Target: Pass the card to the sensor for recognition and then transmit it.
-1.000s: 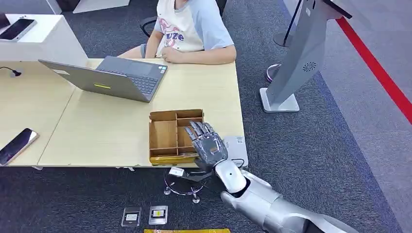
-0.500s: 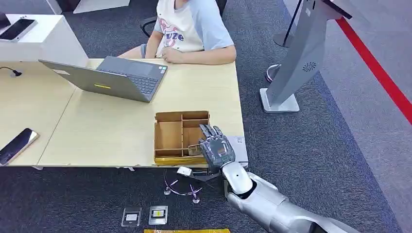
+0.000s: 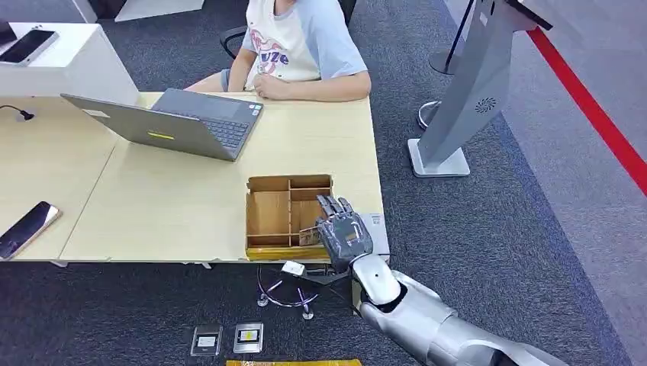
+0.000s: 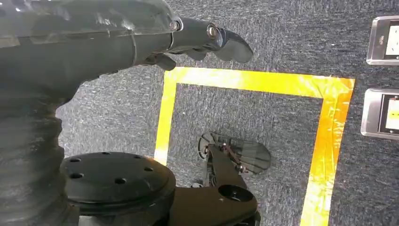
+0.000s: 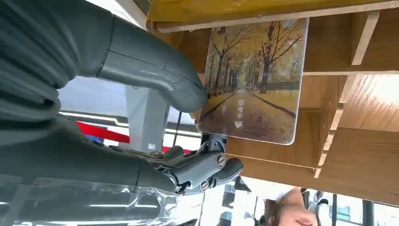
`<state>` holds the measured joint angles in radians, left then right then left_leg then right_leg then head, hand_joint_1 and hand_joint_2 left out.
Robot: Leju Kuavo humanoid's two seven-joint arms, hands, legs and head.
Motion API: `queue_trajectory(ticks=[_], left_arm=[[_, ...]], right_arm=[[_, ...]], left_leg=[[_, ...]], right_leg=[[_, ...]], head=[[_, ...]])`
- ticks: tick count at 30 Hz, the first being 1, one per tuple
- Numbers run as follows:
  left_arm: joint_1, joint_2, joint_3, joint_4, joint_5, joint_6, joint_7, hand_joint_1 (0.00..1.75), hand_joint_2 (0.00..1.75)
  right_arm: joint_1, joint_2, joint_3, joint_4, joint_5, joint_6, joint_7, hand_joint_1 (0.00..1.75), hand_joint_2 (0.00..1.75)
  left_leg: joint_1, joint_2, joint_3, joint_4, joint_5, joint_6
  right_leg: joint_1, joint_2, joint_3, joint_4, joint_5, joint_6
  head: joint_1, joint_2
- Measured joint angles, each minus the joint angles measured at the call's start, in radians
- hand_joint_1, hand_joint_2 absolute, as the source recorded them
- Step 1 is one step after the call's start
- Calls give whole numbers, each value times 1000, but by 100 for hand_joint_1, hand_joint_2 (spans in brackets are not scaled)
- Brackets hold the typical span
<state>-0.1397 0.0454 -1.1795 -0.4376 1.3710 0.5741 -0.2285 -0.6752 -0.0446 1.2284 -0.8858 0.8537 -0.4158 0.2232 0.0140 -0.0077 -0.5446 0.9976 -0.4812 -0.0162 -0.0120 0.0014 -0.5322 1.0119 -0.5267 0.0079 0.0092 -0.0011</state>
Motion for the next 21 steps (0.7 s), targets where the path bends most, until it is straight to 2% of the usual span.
queue_trajectory(ticks=[7,21], left_arm=[[0,0,0,0,1,3,0,0,175],[0,-2,0,0,2,5,0,0,175]], right_arm=[[2,-6,0,-6,-3,-12,-2,175,175],[2,-10,-23,-58,5,-83,-25,175,175]], left_leg=[[0,0,0,0,0,0],[0,0,0,0,0,0]], right_leg=[[0,0,0,0,0,0],[0,0,0,0,0,0]], head=[[0,0],[0,0]])
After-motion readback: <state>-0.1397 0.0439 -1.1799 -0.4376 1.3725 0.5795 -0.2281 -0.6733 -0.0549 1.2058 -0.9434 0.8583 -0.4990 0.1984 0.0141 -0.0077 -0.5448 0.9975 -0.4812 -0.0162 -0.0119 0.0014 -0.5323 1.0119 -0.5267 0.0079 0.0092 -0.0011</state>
